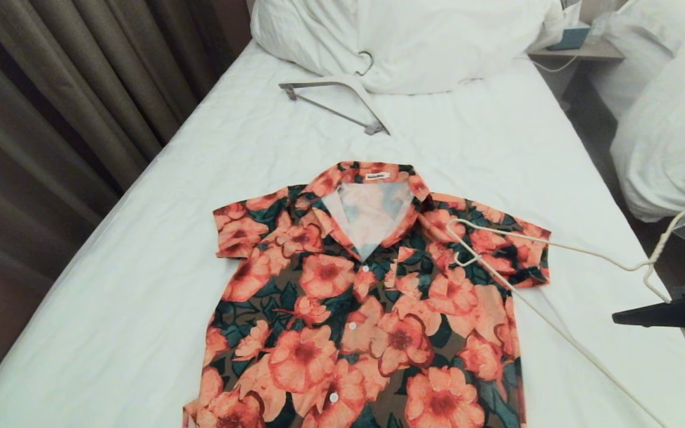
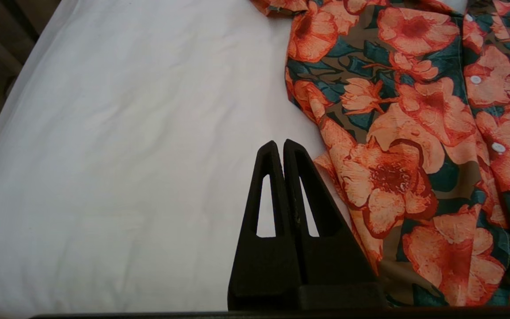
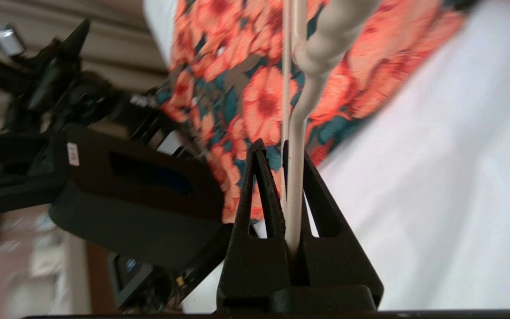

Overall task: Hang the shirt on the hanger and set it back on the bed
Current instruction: Lift the shirt and hanger

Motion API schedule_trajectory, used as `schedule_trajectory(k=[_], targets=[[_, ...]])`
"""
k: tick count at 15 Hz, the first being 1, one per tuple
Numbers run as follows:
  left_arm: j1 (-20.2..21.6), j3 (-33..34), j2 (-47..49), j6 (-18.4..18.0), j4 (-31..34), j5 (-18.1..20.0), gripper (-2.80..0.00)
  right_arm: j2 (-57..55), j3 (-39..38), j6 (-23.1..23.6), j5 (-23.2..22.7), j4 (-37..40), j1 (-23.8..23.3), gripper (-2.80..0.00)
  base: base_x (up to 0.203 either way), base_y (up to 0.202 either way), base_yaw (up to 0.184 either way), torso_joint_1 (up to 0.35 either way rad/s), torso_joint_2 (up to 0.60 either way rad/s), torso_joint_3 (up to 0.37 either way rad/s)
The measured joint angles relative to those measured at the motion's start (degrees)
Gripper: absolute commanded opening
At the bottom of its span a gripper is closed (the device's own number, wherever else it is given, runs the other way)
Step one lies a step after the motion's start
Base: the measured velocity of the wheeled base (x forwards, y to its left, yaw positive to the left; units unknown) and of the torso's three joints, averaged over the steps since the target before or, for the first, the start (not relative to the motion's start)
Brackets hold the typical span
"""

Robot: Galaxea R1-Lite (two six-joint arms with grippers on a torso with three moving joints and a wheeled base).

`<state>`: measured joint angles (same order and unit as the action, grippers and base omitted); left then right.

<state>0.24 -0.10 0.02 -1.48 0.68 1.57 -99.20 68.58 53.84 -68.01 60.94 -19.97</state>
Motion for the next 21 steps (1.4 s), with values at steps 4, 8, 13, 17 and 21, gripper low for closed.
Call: schedule_trajectory(k=[4, 8, 13, 17, 21], targets=[[0.0, 0.0, 0.0, -0.01, 0.0, 0.0, -2.8, 6.18, -1.77, -0.01, 0.16, -1.39, -7.36, -2.8, 0.0, 0.0, 0.0, 0.0, 0.0, 0.0], [0.0, 0.0, 0.0, 0.0, 0.0, 0.0, -2.8, 6.59, -2.8, 5.2, -0.17, -5.16, -9.28, -2.8, 0.0, 0.0, 0.0, 0.0, 0.0, 0.0], [0.0, 0.0, 0.0, -0.01, 0.02, -0.01, -2.8, 7.26, -4.94, 15.47, -8.42, -7.81, -5.59, -2.8, 0.0, 0.0, 0.0, 0.0, 0.0, 0.0], [0.0, 0.0, 0.0, -0.01, 0.01, -0.01, -2.8, 8.59, -5.36, 15.45, -13.52, -17.3, 0.2, -2.8, 0.0, 0.0, 0.0, 0.0, 0.0, 0.0], [-0.17, -0.04, 0.0, -6.18, 0.1, 1.94, -2.8, 11.19, -4.7, 15.17, -12.98, -22.97, 9.58, -2.8, 0.0, 0.0, 0.0, 0.0, 0.0, 0.0]])
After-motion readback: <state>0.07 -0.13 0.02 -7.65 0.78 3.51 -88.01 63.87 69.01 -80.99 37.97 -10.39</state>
